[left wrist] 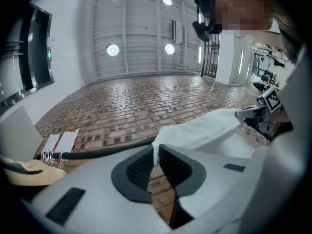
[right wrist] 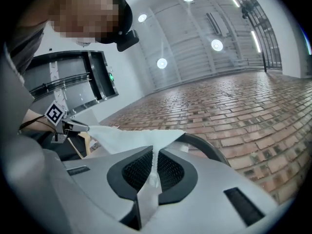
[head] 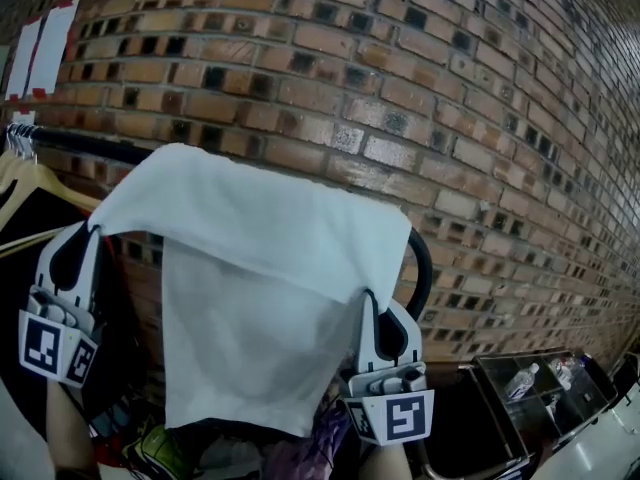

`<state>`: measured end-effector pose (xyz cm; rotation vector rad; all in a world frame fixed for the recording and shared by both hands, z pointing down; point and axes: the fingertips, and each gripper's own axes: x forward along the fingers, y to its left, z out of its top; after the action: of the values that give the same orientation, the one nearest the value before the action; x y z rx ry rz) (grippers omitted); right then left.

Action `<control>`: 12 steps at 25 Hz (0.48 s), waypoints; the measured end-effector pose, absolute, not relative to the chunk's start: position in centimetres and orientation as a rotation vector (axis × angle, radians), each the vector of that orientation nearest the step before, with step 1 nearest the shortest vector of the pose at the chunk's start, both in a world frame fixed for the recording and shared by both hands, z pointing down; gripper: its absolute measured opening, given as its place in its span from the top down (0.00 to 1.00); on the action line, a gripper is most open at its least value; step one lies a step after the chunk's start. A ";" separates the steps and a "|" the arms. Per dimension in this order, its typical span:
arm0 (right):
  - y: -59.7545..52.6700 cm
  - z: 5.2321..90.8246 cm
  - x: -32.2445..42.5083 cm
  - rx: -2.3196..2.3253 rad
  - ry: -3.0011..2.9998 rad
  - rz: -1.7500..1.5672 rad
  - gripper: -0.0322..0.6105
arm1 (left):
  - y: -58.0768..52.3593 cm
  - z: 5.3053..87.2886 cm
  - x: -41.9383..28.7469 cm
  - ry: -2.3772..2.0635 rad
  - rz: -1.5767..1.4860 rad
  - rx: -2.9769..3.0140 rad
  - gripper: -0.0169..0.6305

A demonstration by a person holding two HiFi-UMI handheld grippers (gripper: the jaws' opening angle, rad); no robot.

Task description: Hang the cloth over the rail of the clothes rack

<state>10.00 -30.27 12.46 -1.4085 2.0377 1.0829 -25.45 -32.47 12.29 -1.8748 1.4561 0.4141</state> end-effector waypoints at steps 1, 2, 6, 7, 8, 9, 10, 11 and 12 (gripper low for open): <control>-30.3 12.7 9.8 -1.425 2.037 1.074 0.90 | -32.7 12.6 -25.5 1.447 0.398 -1.881 0.86; -30.3 12.8 9.5 -1.440 2.035 1.069 0.90 | -32.9 12.9 -25.6 1.442 0.379 -1.884 0.86; -30.7 13.4 8.7 -1.476 2.041 1.024 0.90 | -33.7 13.9 -26.2 1.415 0.300 -1.884 0.86; -30.6 13.6 8.7 -1.484 2.042 1.006 0.90 | -34.0 14.3 -26.2 1.400 0.283 -1.892 0.86; -30.5 13.8 8.8 -1.497 2.038 0.995 0.90 | -34.4 14.8 -26.2 1.385 0.272 -1.910 0.86; -30.4 14.0 8.9 -1.514 2.031 0.990 0.90 | -34.7 15.3 -26.0 1.369 0.271 -1.935 0.86; -30.2 14.3 9.1 -1.534 2.024 0.989 0.90 | -35.0 15.8 -25.9 1.354 0.273 -1.966 0.86; -30.1 14.5 9.3 -1.553 2.019 0.987 0.90 | -35.3 16.4 -25.7 1.342 0.273 -1.999 0.86; -30.0 14.8 9.5 -1.571 2.017 0.982 0.90 | -35.5 17.0 -25.5 1.331 0.271 -2.028 0.86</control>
<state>9.47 -29.96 14.83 -1.5711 2.0174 0.9825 -25.55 -35.50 16.98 -2.0276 1.3312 0.2712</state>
